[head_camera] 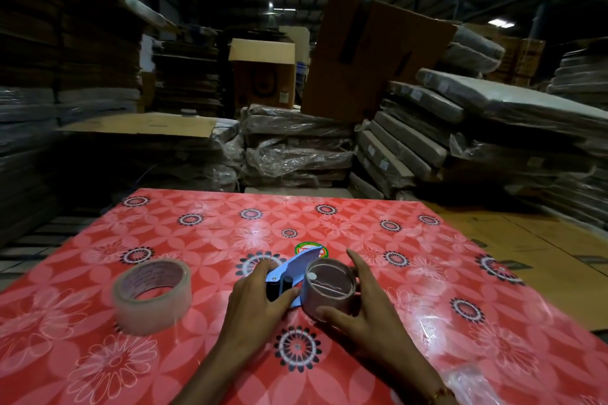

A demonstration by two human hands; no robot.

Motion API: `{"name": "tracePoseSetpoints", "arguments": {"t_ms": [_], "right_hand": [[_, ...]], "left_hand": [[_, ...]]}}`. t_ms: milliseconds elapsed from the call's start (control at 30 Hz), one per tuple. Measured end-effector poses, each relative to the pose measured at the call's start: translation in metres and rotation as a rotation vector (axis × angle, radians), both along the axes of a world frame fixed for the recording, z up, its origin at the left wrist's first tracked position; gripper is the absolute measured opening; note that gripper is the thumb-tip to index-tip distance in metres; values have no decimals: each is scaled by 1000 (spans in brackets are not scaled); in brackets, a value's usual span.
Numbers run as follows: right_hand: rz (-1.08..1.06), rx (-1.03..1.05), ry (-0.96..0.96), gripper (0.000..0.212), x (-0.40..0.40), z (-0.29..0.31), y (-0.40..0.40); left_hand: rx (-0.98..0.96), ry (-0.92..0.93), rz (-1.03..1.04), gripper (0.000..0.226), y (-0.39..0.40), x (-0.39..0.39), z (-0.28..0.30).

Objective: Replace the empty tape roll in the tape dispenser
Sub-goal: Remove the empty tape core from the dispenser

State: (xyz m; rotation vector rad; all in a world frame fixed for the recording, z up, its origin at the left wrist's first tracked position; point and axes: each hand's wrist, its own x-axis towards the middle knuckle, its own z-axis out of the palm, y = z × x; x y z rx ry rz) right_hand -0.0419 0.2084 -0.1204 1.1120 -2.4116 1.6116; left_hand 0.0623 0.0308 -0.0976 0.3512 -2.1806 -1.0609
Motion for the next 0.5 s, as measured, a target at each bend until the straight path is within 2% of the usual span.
{"name": "tracePoseSetpoints", "arguments": {"t_ms": [167, 500], "right_hand": [[-1, -19, -4, 107, 3, 1, 2], [-1, -109, -32, 101, 9, 9, 3]], "left_hand": [[-32, -5, 18, 23, 0, -1, -2], [-50, -12, 63, 29, 0, -6, -4]]}}
